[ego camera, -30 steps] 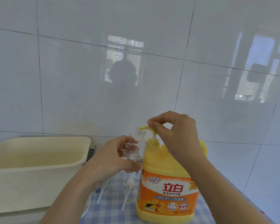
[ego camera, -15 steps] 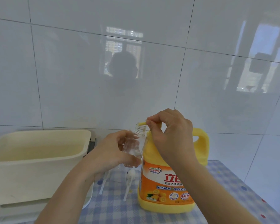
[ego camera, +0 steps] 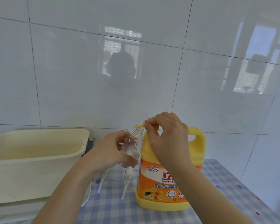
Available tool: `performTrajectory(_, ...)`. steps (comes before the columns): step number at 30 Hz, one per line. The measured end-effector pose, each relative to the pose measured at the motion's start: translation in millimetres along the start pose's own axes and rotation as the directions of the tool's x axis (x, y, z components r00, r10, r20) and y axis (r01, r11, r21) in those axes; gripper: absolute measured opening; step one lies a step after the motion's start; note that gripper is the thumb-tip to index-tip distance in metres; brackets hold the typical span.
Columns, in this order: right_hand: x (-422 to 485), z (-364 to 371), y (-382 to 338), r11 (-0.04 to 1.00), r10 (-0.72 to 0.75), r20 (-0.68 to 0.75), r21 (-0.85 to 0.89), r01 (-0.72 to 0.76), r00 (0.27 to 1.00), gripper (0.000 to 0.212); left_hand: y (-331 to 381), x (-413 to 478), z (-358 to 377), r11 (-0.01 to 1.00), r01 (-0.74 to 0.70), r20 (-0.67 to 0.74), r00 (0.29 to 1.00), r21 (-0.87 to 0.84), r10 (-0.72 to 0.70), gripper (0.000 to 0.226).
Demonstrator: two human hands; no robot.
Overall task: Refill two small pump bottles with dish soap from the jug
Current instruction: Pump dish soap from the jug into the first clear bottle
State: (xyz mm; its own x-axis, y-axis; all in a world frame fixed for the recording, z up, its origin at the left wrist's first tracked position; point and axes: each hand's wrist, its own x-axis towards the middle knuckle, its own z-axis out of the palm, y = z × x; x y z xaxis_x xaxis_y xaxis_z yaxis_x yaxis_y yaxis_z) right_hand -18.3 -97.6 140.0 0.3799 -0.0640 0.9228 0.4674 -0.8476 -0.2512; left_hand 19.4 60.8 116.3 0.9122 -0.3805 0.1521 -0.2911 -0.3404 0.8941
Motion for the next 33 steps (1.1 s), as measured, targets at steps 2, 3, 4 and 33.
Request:
performTrajectory(2,1,0,1,1.000,0.000,0.001,-0.004,0.000,1.000,0.011,0,0,1,1.000,0.003,-0.005,1.000,-0.009,-0.003,0.061)
performTrajectory(3,1,0,1,1.000,-0.003,0.001,-0.007,0.003,1.000,0.011,0,0,1,1.000,0.006,-0.009,1.000,-0.015,-0.006,0.062)
performTrajectory(4,1,-1,0,1.000,-0.005,0.002,-0.011,0.005,1.000,0.011,0,0,2,1.000,0.009,-0.013,1.000,-0.018,-0.009,0.062)
performTrajectory(33,13,0,2,0.999,-0.039,-0.124,-0.011,0.038,0.992,0.010,9,-3,1,0.983,-0.037,-0.004,0.999,-0.179,0.037,0.060)
